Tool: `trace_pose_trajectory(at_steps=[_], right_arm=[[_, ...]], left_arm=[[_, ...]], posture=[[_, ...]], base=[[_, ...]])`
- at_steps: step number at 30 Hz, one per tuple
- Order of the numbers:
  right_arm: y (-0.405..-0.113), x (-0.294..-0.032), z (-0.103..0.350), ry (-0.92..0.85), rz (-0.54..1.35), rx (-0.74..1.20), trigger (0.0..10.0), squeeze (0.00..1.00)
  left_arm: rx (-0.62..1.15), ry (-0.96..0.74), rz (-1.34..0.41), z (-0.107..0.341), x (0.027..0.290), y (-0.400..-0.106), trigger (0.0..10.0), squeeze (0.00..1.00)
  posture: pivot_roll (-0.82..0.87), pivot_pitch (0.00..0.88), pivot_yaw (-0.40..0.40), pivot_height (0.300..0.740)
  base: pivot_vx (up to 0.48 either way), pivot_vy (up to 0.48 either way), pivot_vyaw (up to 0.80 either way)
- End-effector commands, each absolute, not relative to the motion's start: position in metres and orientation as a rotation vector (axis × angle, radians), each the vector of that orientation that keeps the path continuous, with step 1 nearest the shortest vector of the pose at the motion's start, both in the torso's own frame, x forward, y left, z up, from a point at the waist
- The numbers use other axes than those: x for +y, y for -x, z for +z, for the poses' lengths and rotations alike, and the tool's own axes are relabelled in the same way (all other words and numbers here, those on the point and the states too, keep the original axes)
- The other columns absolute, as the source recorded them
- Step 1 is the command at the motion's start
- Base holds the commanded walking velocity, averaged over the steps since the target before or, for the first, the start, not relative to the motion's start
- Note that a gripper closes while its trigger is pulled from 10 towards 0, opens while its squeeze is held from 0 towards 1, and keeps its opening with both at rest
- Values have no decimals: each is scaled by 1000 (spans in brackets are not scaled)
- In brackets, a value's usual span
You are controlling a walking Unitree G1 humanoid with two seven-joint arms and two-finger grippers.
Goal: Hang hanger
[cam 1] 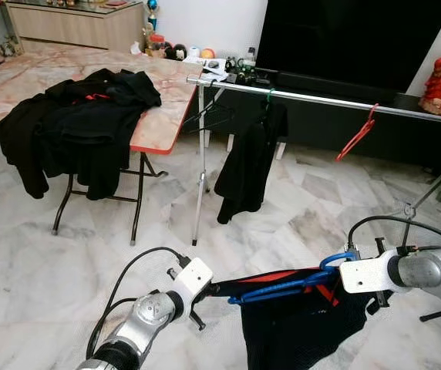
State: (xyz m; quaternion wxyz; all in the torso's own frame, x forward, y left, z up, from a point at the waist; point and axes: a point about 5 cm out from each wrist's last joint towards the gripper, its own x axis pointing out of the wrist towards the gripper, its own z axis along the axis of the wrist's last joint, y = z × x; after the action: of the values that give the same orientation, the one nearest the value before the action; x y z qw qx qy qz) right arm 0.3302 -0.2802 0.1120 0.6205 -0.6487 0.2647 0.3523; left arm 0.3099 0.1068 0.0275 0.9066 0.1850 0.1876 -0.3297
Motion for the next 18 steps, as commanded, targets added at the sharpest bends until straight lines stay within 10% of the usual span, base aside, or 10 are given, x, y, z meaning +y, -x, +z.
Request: trace_pose_trajectory(at_steps=[1,13,18], right_arm=[[-313,-348,126,1517,524,874,0,0],[-322,-345,123,1606,330,831,0,0],[-326,-310,100,1250,430,730,0,0]], left_arm=[[647,-478,-427,-6,190,-286,0,0],[652,-488,-441,-7,190,-286,0,0],[637,-502,-464,-5,193,-286,0,0]], posture=[[-17,0,-104,740],[-12,3,-101,740],[-2,5,-101,740]], base=[[0,0,0],[0,0,0],[0,0,0]])
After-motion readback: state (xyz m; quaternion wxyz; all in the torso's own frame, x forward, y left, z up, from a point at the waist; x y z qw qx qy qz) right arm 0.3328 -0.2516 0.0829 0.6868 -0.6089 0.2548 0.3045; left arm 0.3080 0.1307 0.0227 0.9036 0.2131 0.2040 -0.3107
